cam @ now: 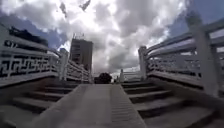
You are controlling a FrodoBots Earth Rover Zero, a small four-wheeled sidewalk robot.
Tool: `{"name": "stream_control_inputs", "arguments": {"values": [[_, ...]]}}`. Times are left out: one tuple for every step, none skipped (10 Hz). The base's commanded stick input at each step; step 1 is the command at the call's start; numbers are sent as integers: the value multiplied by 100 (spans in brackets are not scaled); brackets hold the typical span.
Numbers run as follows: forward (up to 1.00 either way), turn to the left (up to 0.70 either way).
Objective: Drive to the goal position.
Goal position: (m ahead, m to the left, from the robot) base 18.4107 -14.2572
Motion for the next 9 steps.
{"name": "stream_control_inputs", "arguments": {"values": [[70, 0], [70, 0], [70, 0], [70, 0], [70, 0], [70, 0], [70, 0], [70, 0], [70, 0]]}}
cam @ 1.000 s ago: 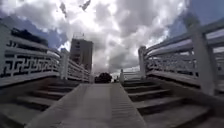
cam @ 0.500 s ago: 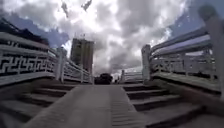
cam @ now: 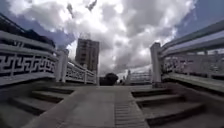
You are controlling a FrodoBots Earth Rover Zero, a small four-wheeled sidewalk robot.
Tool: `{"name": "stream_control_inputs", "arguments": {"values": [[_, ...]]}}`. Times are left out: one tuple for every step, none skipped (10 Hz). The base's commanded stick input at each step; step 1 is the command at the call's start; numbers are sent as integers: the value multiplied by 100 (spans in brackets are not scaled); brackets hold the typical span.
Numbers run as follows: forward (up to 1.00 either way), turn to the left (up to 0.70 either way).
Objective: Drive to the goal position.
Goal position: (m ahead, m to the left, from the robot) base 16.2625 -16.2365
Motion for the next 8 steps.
{"name": "stream_control_inputs", "arguments": {"values": [[70, 0], [70, 0], [70, 0], [70, 0], [70, 0], [70, 0], [70, 0], [70, 0]]}}
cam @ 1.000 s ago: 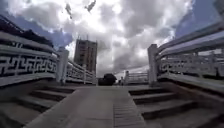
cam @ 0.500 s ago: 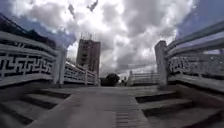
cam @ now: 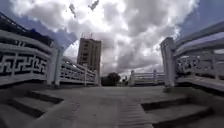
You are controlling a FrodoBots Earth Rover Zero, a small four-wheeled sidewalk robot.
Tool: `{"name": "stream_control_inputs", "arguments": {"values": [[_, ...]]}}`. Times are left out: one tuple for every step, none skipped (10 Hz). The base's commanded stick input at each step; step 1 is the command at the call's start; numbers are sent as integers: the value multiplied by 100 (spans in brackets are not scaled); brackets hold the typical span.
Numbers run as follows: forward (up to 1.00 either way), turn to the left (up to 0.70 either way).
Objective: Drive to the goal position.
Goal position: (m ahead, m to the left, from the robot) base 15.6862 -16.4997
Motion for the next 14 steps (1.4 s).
{"name": "stream_control_inputs", "arguments": {"values": [[70, 0], [70, 0], [70, 0], [70, 0], [70, 0], [70, 0], [70, 0], [70, 0], [70, 0], [70, 0], [70, 0], [70, 0], [70, 0], [70, 0]]}}
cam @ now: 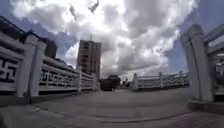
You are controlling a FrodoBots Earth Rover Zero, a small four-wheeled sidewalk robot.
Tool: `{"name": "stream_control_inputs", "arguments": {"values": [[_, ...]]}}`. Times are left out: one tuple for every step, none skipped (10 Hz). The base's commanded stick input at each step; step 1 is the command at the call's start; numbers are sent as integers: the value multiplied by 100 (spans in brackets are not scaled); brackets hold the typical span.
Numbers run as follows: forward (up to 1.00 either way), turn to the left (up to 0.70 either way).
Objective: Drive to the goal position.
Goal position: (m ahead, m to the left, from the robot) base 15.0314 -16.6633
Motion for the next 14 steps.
{"name": "stream_control_inputs", "arguments": {"values": [[70, 0], [70, 0], [70, 0], [70, 0], [70, 0], [70, -1], [70, -12], [70, -14], [70, -14], [70, -14], [70, -10], [70, 0], [70, 0], [70, 0]]}}
